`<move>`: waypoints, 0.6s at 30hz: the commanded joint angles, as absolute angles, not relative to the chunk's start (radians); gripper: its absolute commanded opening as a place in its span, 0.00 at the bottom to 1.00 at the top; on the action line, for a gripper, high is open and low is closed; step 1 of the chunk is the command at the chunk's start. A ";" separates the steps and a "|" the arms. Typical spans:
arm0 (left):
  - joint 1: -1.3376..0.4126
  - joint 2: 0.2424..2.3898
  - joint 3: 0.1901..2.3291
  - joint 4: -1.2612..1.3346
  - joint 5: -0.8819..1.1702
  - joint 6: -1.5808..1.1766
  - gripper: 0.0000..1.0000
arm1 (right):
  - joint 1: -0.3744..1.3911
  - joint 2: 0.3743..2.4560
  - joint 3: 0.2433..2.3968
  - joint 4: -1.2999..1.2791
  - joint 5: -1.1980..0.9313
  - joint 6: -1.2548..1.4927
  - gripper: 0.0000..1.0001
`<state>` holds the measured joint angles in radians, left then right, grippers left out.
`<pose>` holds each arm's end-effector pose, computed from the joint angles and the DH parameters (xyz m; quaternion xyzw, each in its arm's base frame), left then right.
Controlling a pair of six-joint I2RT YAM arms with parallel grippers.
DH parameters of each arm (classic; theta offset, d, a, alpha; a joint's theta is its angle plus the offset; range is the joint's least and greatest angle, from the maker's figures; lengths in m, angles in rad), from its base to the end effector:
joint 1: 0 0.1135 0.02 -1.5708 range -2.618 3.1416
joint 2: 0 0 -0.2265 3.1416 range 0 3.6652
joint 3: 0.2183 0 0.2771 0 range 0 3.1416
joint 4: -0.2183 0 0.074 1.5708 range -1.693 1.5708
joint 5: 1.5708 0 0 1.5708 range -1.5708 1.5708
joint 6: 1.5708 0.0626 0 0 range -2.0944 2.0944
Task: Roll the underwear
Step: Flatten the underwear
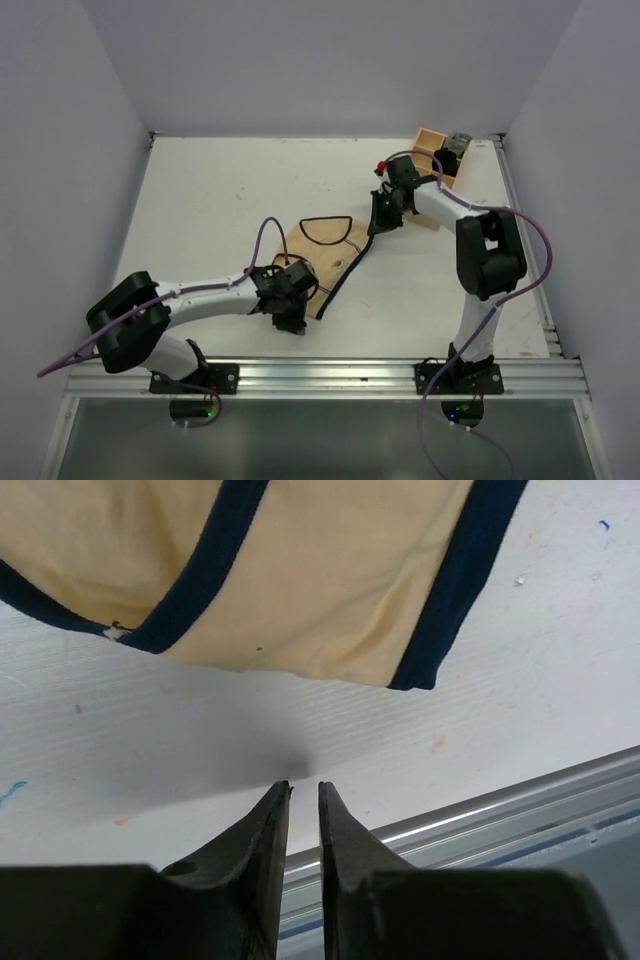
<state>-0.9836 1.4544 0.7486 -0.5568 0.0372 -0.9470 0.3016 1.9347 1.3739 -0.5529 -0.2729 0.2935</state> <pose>0.1532 -0.2343 0.0785 0.0209 0.9878 -0.1366 0.0722 0.3969 0.1411 0.1116 -0.0347 0.9648 0.1925 0.1758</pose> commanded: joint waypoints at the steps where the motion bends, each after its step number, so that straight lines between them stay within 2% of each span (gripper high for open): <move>1: -0.991 1.396 0.773 -0.534 0.031 -0.936 0.25 | 0.298 1.937 1.373 -0.568 -0.282 0.272 0.04; 3: -0.985 1.387 0.858 -0.592 0.009 -0.898 0.28 | 0.296 1.931 1.388 -0.589 -0.272 0.267 0.16; 7: -0.855 1.378 0.997 -0.678 -0.005 -0.787 0.37 | 0.298 1.873 1.416 -0.638 -0.229 0.261 0.30; 11: -0.544 1.365 1.068 -0.652 0.023 -0.678 0.45 | 0.339 1.769 1.356 -0.629 -0.192 0.282 0.33; 14: -0.384 1.426 1.113 -0.631 0.083 -0.618 0.48 | 0.443 1.711 1.321 -0.630 -0.120 0.278 0.34; 18: -0.296 1.503 1.134 -0.580 0.130 -0.588 0.49 | 0.572 1.629 1.235 -0.562 -0.092 0.302 0.34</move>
<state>-0.3267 1.4509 1.1103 -0.6098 0.0669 -0.6647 0.5026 1.7042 1.2984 -0.5995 -0.1387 0.2844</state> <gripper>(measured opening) 0.488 0.340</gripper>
